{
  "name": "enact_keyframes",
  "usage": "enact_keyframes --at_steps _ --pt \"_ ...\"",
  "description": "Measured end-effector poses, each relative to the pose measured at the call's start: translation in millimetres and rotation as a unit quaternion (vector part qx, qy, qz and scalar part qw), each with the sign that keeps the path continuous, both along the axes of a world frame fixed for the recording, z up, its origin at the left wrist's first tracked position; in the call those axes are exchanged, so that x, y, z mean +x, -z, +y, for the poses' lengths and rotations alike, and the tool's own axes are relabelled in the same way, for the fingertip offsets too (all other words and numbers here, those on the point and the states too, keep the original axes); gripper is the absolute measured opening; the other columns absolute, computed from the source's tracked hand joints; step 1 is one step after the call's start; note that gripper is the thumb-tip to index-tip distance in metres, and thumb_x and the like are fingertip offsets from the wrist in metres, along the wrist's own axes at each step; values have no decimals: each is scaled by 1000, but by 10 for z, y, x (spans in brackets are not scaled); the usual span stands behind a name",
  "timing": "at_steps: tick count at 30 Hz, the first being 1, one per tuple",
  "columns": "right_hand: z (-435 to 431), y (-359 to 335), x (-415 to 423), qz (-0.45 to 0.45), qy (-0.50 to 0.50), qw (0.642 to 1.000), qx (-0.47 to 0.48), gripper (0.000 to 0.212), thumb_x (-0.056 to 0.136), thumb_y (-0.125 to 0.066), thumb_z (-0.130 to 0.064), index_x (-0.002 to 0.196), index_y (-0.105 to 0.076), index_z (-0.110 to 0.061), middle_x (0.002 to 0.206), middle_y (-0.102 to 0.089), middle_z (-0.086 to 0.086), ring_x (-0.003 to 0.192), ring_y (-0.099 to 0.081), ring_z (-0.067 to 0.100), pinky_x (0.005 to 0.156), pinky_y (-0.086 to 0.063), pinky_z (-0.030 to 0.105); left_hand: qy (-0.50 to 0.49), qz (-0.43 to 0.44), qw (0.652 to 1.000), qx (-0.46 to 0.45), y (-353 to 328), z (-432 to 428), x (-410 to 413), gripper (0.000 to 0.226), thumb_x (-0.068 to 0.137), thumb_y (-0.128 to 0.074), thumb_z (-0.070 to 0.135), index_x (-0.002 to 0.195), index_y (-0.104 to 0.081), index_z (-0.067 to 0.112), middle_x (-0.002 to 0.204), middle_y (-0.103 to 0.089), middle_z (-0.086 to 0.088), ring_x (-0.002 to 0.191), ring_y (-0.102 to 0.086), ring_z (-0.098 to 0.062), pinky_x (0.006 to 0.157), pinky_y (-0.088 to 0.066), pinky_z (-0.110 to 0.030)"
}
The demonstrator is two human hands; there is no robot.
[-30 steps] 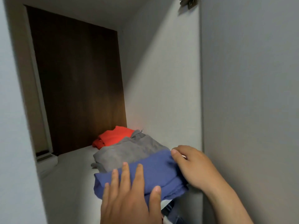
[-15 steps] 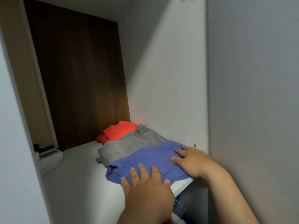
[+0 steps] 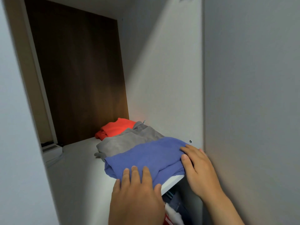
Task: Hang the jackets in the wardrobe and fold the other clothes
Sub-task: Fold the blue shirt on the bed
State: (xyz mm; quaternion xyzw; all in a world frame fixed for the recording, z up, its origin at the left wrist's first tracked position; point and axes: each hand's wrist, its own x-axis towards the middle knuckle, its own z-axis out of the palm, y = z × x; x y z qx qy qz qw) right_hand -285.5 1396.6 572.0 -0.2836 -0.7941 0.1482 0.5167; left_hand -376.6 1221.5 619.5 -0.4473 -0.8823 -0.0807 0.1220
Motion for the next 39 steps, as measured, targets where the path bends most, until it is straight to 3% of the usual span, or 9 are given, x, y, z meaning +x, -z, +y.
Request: enact_keyframes --at_steps 2,6,14,17,19,23,30,36,39 --pt "-76 54 25 -47 -2 999 -10 55 97 -26 -48 131 -62 -23 138 -54 -13 135 -41 4 122 -13 29 1 6 1000 16 0 -46 40 80 90 -53 61 154 -29 19 160 -25 -16 146 -27 -36 114 -33 -50" --pt "-22 -79 -17 -170 -5 985 2 47 104 -23 -41 142 -47 -27 144 -45 -14 139 -33 6 122 -7 29 -25 -24 999 -29 68 -97 0 73 101 -18 58 156 9 19 165 11 -6 152 7 -25 122 -8 -42" --pt "65 -214 59 -160 -7 987 -16 43 102 -39 -41 139 -49 -22 138 -53 -8 127 -47 13 110 -32 29 -27 -37 999 23 49 -91 -63 63 104 -18 45 157 3 15 165 9 -8 152 4 -23 123 -6 -40" --pt "-76 -90 133 -89 18 996 -2 41 99 -49 -34 137 -51 -18 134 -55 -5 122 -50 18 106 -39 32 18 -27 996 82 -20 -218 80 77 94 -57 45 151 -30 1 158 -27 -22 145 -31 -32 114 -35 -41" --pt "-216 24 155 -46 27 999 -8 46 98 -55 -31 141 -49 -15 141 -51 -2 130 -47 19 110 -38 36 111 46 976 180 88 -267 115 64 73 -78 39 121 -66 -2 128 -62 -24 115 -63 -38 93 -51 -40" --pt "-483 411 206 -36 46 998 32 50 91 -62 -22 138 -52 -11 140 -54 5 130 -49 23 109 -40 41 247 108 924 271 552 -377 166 45 90 -43 32 121 -68 10 126 -64 -15 121 -57 -32 106 -30 -31" --pt "-720 1127 367 -182 33 983 -8 60 76 -72 0 133 -58 -13 137 -56 8 130 -50 27 107 -42 37 199 -39 967 157 1368 -504 214 60 69 -52 40 110 -74 2 119 -69 -16 109 -66 -38 96 -38 -34" --pt "-918 1493 345 -232 -3 972 -24 58 77 -62 -2 133 -59 -19 137 -55 5 129 -51 27 107 -39 33 121 -136 983 38 1929 -534 43 84 32 -92 42 101 -75 -4 106 -71 -24 97 -68 -42 87 -43 -34" --pt "-931 1630 308 -245 -29 969 -11 55 82 -65 -6 136 -59 -18 140 -55 4 132 -51 27 108 -43 39 133 -111 982 72 2085 -656 25 65 79 -51 50 105 -73 -4 110 -70 -24 108 -61 -38 101 -26 -28"
